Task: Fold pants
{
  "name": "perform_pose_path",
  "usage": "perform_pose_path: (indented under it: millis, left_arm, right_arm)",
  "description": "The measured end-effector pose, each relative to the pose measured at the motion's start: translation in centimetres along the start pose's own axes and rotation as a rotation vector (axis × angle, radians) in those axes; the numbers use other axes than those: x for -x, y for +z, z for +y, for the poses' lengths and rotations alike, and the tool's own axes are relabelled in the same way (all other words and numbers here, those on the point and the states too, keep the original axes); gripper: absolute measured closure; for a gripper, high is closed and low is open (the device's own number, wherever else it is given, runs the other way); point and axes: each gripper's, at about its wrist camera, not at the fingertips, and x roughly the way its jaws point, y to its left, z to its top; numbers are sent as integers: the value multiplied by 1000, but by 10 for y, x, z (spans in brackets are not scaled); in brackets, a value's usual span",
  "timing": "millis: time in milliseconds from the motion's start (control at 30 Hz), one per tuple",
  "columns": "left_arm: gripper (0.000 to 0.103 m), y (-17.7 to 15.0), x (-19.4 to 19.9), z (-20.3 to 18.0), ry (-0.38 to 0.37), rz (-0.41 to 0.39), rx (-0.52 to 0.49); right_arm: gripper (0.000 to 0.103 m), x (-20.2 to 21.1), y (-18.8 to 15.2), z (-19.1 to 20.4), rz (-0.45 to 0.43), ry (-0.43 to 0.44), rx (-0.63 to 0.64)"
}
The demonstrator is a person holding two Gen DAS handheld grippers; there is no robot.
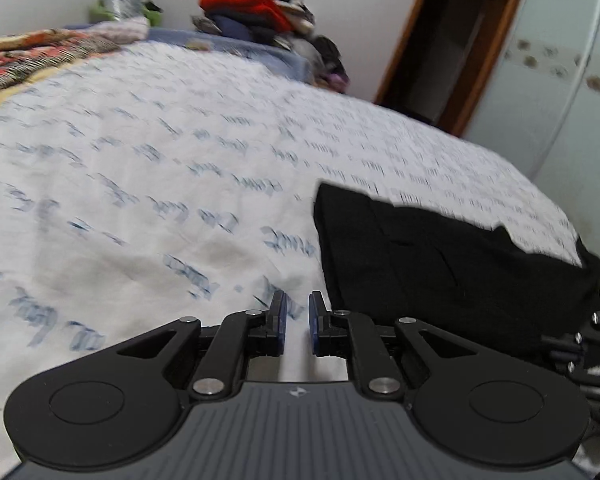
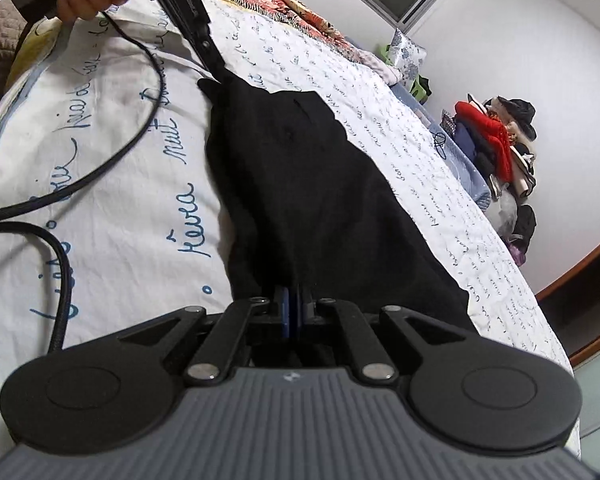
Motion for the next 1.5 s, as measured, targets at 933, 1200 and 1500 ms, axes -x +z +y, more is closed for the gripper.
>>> perform_pose_path:
  millis: [933,1200,1500]
  left_arm:
    - [90,-2,-63,-164,-130,97,-409]
    - [90,-9,-50,-131,-121,147,-339]
    - [89,4,-48,-191,-190,86,-470]
  right_arm:
    - [99,8,-31,9,67,-158,136]
    - [99,41,-32,23,64,-48,90]
    - [94,67,-43,-12,46,-48,-20]
